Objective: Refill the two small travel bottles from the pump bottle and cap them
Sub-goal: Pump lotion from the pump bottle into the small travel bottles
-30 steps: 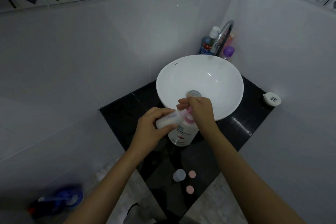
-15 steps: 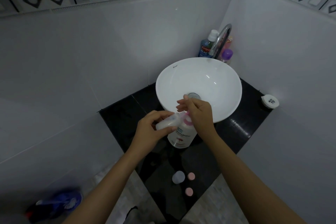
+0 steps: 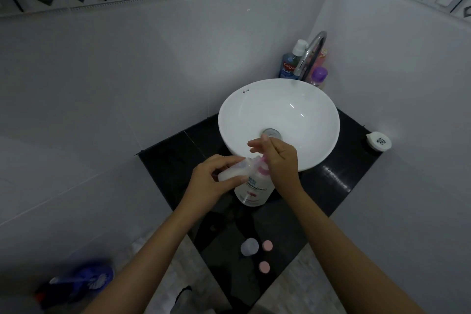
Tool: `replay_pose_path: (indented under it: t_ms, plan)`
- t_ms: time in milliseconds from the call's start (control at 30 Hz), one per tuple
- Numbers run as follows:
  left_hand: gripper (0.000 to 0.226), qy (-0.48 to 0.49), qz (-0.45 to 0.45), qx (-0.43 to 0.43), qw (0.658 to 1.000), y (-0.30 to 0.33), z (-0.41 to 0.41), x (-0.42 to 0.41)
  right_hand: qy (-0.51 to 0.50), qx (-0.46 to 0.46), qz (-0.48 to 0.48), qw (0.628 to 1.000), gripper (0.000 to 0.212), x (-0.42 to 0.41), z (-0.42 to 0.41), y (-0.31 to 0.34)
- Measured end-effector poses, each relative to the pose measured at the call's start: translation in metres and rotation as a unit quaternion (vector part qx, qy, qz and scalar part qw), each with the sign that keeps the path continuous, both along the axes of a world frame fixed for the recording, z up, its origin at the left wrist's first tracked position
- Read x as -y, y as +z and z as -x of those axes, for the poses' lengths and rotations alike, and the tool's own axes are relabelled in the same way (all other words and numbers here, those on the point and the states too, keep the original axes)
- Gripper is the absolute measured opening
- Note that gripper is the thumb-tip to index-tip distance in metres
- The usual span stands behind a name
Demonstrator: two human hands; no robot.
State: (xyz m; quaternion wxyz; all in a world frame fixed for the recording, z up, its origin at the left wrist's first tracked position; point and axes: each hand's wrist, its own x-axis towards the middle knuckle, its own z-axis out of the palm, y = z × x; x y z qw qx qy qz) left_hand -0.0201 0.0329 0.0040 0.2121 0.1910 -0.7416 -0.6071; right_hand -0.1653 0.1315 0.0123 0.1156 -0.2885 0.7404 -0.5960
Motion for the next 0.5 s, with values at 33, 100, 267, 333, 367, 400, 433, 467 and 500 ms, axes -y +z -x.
replay_pose_path:
  t_ms: [33,100,267,333,367,400,433,467,500]
  plan:
    - [0.035,0.002,-0.003,-0.001,1.000,0.000,0.000,0.000,-0.001,-0.009,0.008,1.000,0.037,0.000,-0.001,0.000]
    - [0.036,0.004,-0.007,-0.001,1.000,-0.001,0.001,0.000,0.004,-0.005,0.005,1.000,0.037,0.000,-0.002,-0.001]
    - [0.038,-0.004,-0.013,0.004,1.000,-0.005,0.001,-0.001,0.016,0.054,-0.016,0.998,0.034,-0.002,-0.005,-0.006]
    - [0.036,-0.004,-0.016,0.006,1.000,-0.004,0.001,-0.001,0.019,0.060,-0.022,0.998,0.036,-0.001,-0.006,-0.003]
    - [0.035,-0.003,-0.019,0.004,1.000,-0.003,0.001,-0.001,0.017,0.059,-0.023,0.998,0.037,-0.001,-0.006,-0.001]
    - [0.035,-0.001,-0.022,-0.001,1.000,-0.002,0.001,-0.001,0.013,0.052,-0.022,0.998,0.038,0.000,-0.005,0.001]
    - [0.035,0.001,-0.023,-0.006,1.000,-0.001,0.002,-0.001,0.006,0.039,-0.019,0.999,0.038,0.001,-0.004,0.002]
    - [0.035,0.002,-0.023,-0.009,1.000,-0.001,0.002,-0.001,-0.003,0.027,-0.013,1.000,0.039,0.001,-0.004,0.004]
    - [0.035,0.003,-0.022,-0.009,1.000,0.000,0.001,-0.001,-0.008,0.021,-0.006,1.000,0.039,0.000,-0.004,0.004]
